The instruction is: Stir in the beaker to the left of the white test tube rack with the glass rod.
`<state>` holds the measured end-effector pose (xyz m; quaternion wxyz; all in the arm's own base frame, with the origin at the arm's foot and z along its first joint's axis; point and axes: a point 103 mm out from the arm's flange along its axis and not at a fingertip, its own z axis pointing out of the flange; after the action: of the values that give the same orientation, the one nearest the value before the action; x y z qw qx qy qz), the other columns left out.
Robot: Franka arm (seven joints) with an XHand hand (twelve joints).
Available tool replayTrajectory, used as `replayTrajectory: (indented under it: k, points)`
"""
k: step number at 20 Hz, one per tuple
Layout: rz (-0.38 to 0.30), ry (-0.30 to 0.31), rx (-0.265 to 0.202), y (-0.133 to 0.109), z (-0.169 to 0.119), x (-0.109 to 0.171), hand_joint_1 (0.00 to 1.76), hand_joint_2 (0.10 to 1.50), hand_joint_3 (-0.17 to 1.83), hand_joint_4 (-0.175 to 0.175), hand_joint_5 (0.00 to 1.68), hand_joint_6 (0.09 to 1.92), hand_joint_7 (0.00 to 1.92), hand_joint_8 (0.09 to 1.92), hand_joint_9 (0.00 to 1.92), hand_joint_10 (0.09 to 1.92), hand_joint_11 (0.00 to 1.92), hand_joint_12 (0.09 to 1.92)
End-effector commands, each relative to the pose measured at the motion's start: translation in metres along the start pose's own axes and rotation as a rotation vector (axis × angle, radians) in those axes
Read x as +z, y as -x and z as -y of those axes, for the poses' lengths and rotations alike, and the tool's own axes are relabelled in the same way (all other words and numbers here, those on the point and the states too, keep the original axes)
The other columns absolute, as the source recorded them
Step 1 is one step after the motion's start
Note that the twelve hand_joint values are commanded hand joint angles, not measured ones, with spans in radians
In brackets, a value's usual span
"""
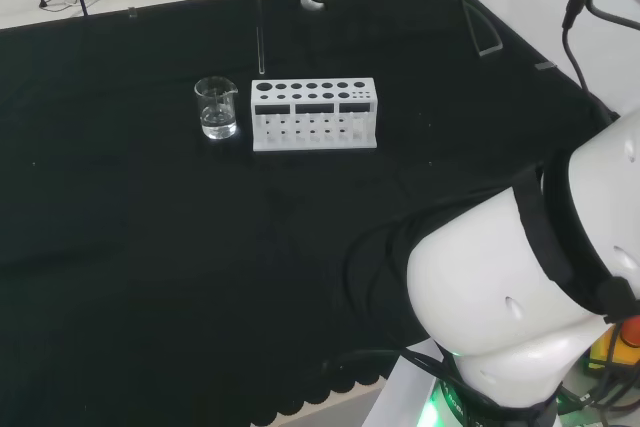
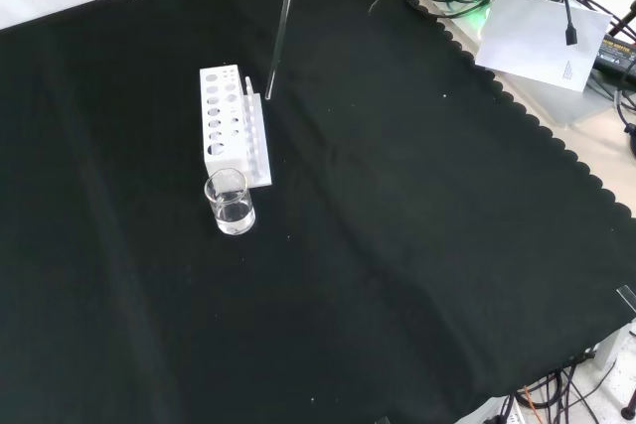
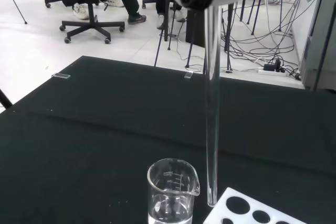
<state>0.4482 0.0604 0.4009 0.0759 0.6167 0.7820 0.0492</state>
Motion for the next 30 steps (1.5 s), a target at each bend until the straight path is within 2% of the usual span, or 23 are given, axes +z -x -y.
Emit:
replayTrajectory:
  k: [1,8,13,19,24,30]
  points:
    - [-0.009,-0.014,-0.010,-0.003,0.004,0.004,1.30,0.90,0.33,-0.175,1.08,0.59,1.13,1.12,1.63,0.89,1.66,0.74]
    - [-0.030,-0.019,-0.031,-0.021,-0.002,0.000,1.30,0.91,0.32,-0.175,1.09,0.58,1.13,1.12,1.63,0.89,1.66,0.74]
    - [-0.037,-0.007,-0.065,-0.043,-0.010,-0.011,1.30,0.91,0.32,-0.175,1.09,0.58,1.13,1.12,1.63,0.89,1.66,0.75]
    - [-0.053,-0.010,-0.114,-0.060,-0.031,-0.004,1.30,0.91,0.31,-0.175,1.09,0.57,1.13,1.11,1.63,0.88,1.66,0.75]
    - [-0.062,-0.009,-0.144,-0.058,-0.055,0.007,1.30,0.92,0.30,-0.175,1.09,0.57,1.13,1.11,1.64,0.88,1.66,0.75]
    - [-0.062,0.003,-0.152,-0.046,-0.077,0.016,1.30,0.92,0.30,-0.175,1.10,0.56,1.13,1.11,1.64,0.88,1.66,0.75]
